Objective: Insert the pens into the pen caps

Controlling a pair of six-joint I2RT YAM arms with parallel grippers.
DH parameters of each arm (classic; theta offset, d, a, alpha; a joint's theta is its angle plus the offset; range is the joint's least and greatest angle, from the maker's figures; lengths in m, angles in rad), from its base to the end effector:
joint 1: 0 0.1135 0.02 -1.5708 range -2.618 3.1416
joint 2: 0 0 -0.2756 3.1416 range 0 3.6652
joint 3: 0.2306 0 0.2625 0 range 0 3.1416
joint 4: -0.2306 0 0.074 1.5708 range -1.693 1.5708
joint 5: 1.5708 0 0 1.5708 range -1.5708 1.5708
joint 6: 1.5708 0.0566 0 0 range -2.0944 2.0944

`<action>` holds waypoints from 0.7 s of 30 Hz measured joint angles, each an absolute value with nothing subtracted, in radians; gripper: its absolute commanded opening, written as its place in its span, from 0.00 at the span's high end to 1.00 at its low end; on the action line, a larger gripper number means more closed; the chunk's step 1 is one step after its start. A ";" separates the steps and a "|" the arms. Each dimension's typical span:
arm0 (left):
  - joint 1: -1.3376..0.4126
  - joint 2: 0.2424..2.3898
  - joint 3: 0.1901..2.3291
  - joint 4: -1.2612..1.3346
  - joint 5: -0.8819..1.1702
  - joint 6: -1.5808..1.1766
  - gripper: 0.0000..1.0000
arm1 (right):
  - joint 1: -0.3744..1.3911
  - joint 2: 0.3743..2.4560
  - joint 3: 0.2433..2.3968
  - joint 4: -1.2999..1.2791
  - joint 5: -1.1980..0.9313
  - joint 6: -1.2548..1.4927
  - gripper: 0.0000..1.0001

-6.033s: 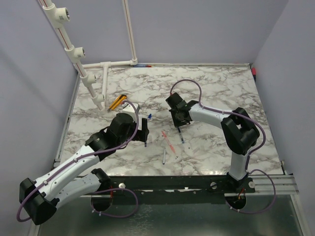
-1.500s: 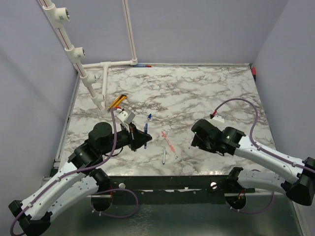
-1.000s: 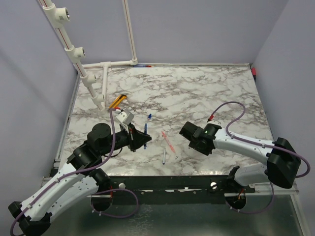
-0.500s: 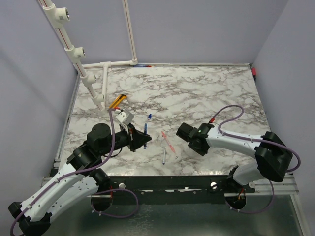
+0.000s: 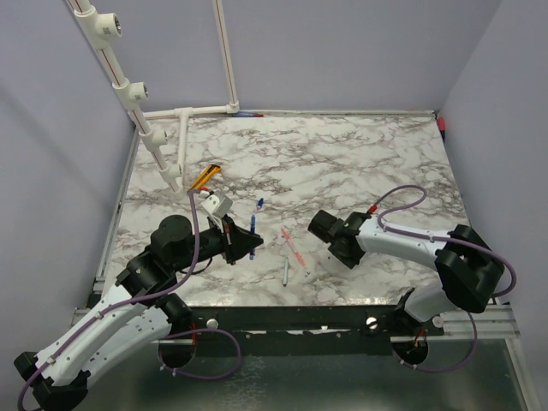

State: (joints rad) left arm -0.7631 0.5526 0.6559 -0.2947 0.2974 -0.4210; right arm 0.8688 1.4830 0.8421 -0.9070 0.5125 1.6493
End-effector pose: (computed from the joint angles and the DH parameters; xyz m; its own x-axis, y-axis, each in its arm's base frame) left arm 0.1036 -0.1220 0.3198 -0.4805 -0.0811 -0.8732 0.7367 0.5029 -0.4521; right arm 0.1758 0.1648 0.1600 -0.6055 0.6295 -0.4869 0.6952 0.7162 0.0613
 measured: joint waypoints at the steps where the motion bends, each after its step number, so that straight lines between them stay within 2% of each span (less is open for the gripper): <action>1: -0.763 0.553 0.656 -0.295 0.297 -0.421 1.00 | 0.866 1.485 0.841 -0.904 0.513 1.649 0.58; 6: -0.763 0.553 0.656 -0.295 0.297 -0.421 1.00 | 0.857 1.506 0.828 -0.888 0.512 1.649 0.59; 9: -0.763 0.553 0.656 -0.295 0.297 -0.421 1.00 | 0.856 1.524 0.819 -0.878 0.512 1.649 0.64; 14: -0.763 0.553 0.656 -0.295 0.297 -0.421 1.00 | 0.856 1.528 0.814 -0.859 0.516 1.649 0.76; 20: -0.763 0.557 0.656 -0.295 0.297 -0.421 1.00 | 0.856 1.525 0.809 -0.847 0.521 1.647 0.99; 21: -0.763 0.558 0.656 -0.295 0.297 -0.421 1.00 | 0.856 1.523 0.806 -0.844 0.521 1.647 0.99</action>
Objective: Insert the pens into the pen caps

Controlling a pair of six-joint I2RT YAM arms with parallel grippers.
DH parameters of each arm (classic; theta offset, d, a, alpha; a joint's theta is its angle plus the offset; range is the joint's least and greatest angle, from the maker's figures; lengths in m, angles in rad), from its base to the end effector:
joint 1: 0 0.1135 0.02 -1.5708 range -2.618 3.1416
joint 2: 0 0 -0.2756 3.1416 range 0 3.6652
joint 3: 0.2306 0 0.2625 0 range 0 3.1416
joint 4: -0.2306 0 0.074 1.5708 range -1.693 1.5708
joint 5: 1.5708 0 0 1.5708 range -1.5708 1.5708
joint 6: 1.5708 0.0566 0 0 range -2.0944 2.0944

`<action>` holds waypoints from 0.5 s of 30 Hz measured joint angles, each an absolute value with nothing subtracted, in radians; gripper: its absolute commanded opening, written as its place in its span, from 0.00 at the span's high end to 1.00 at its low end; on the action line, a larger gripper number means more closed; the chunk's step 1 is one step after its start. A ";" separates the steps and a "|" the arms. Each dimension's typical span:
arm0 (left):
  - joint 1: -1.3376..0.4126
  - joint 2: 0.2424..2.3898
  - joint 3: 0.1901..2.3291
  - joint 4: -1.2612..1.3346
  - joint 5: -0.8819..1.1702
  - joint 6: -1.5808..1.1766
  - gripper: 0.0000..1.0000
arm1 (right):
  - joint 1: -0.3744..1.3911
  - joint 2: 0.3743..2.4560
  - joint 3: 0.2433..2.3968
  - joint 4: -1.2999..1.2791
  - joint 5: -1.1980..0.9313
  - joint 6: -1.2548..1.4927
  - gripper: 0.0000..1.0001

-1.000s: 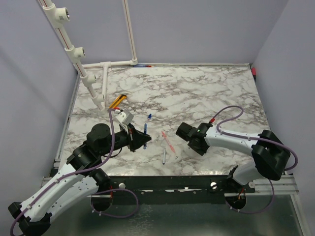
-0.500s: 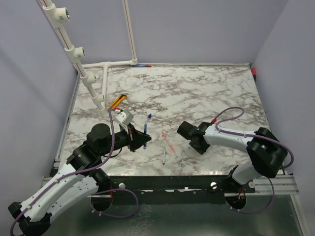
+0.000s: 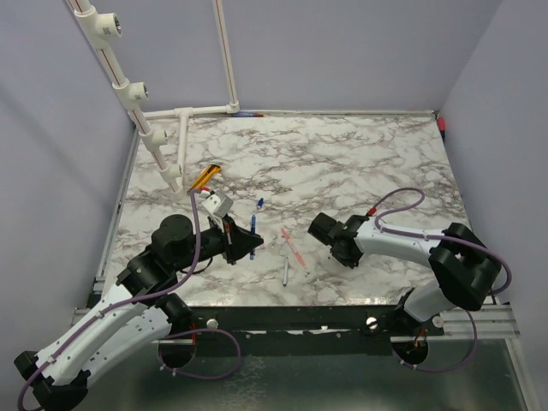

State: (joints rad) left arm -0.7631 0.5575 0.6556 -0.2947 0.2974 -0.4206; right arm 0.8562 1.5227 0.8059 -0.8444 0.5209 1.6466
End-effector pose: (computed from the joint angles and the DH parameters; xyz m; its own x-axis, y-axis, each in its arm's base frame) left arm 0.1043 -0.1227 0.3190 -0.4835 -0.0778 -0.8719 0.7352 0.5045 -0.4527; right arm 0.1786 0.1628 0.1430 -0.6005 0.6276 -0.4955 0.7028 0.7098 0.0473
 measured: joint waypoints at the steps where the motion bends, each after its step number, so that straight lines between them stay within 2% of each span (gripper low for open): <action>1: -0.763 0.558 0.656 -0.295 0.297 -0.421 1.00 | 0.856 1.517 0.801 -0.840 0.522 1.647 0.99; 7: -0.763 0.561 0.656 -0.295 0.297 -0.421 1.00 | 0.856 1.480 0.772 -0.809 0.522 1.620 0.99; 15: -0.763 0.575 0.656 -0.295 0.297 -0.421 1.00 | 0.856 1.361 0.746 -0.775 0.522 1.450 0.99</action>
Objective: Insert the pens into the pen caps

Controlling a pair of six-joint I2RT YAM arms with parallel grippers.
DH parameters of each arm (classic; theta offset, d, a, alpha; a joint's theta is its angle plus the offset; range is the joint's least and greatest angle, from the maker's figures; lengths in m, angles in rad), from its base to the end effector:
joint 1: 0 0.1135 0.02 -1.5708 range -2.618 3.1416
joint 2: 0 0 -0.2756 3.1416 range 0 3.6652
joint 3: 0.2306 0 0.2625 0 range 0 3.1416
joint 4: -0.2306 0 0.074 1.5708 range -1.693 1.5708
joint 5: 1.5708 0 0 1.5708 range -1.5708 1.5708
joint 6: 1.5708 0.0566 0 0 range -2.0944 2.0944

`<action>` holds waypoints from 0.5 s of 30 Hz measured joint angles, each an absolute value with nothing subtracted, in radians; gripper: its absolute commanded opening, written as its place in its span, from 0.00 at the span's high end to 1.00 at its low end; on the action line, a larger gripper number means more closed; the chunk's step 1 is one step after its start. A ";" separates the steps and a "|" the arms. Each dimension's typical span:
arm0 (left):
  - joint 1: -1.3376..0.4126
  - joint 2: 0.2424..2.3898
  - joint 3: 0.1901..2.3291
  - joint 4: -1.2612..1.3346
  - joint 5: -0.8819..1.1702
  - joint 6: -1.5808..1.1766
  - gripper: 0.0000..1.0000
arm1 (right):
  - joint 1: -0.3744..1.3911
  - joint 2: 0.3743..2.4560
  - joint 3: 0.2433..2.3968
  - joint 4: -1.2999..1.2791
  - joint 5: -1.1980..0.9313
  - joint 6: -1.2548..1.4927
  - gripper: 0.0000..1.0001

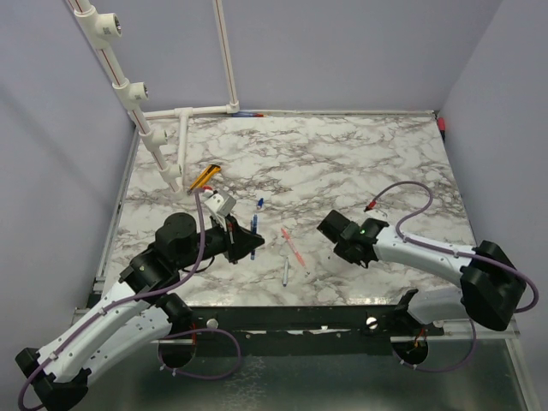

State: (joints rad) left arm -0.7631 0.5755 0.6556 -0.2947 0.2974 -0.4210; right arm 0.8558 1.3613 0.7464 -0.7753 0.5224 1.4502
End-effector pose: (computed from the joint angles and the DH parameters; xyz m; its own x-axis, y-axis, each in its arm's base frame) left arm 0.1070 -0.1253 0.3165 -0.4951 -0.0672 -0.8662 0.7291 0.5102 -0.4562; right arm 0.1709 0.1538 0.1636 -0.6689 0.5419 -0.5089 0.5686 0.8139 0.1193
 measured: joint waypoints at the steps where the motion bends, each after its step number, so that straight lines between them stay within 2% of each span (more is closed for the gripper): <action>1: -0.763 0.581 0.656 -0.295 0.298 -0.421 1.00 | 0.856 1.340 0.749 -0.774 0.523 1.421 1.00; 10: -0.763 0.608 0.632 -0.276 0.324 -0.426 1.00 | 0.856 1.201 0.813 -0.698 0.527 1.115 1.00; 15: -0.763 0.614 0.593 -0.235 0.384 -0.449 1.00 | 0.855 1.076 0.831 -0.570 0.433 0.929 0.99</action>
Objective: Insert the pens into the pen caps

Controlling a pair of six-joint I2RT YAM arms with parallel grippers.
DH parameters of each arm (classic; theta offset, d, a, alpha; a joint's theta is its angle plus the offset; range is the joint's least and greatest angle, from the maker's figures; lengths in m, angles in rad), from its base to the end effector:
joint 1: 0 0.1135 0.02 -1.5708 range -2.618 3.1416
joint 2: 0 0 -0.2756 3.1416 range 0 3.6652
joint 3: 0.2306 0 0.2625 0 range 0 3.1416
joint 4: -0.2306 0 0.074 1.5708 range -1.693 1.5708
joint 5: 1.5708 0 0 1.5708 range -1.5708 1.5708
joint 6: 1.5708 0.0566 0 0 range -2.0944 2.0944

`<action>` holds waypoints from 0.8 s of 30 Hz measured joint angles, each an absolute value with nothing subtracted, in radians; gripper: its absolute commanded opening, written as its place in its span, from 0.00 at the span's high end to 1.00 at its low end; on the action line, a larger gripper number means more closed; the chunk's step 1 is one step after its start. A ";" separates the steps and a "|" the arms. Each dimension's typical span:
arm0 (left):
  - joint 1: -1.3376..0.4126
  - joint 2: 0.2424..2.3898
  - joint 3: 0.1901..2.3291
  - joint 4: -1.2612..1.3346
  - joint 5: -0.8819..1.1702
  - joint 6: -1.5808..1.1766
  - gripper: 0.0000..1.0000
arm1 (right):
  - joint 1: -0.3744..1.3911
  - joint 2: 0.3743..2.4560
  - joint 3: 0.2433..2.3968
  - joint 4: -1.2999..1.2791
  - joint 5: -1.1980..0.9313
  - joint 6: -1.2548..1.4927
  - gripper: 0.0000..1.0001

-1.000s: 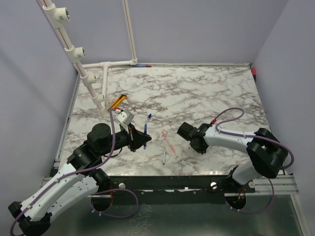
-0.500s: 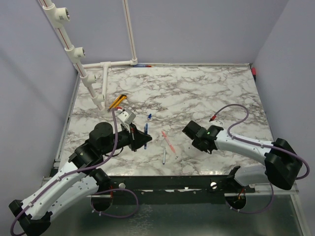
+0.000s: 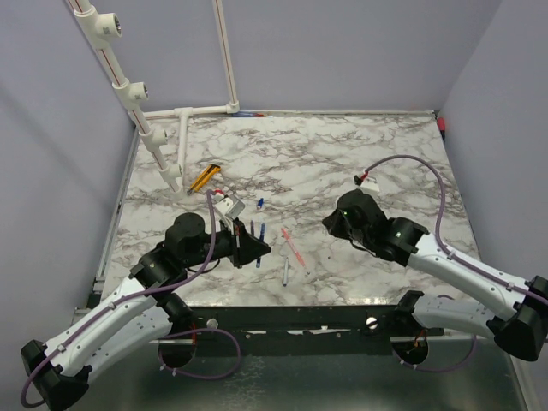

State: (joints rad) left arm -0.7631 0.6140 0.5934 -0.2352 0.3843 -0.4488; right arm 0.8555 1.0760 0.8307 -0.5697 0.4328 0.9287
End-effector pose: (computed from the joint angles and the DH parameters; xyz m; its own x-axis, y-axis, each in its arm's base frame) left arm 0.1110 -0.1355 0.2950 -0.5565 -0.0244 -0.8305 0.7341 0.4536 -0.5052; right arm 0.1737 0.1638 0.2609 -0.6835 0.3217 -0.6552 0.0848 0.9265 0.3665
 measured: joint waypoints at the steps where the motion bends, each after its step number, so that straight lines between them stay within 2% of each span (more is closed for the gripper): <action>1: -0.763 0.615 0.591 -0.226 0.399 -0.457 1.00 | 0.855 1.063 0.843 -0.544 0.409 0.897 0.99; 5: -0.763 0.608 0.590 -0.169 0.446 -0.493 1.00 | 0.856 1.031 0.931 -0.381 0.261 0.744 0.99; 10: -0.763 0.599 0.563 -0.115 0.485 -0.521 1.00 | 0.860 1.036 0.968 -0.303 0.165 0.677 0.99; 24: -0.763 0.591 0.511 -0.019 0.580 -0.569 1.00 | 0.924 1.069 1.029 -0.021 -0.022 0.626 0.99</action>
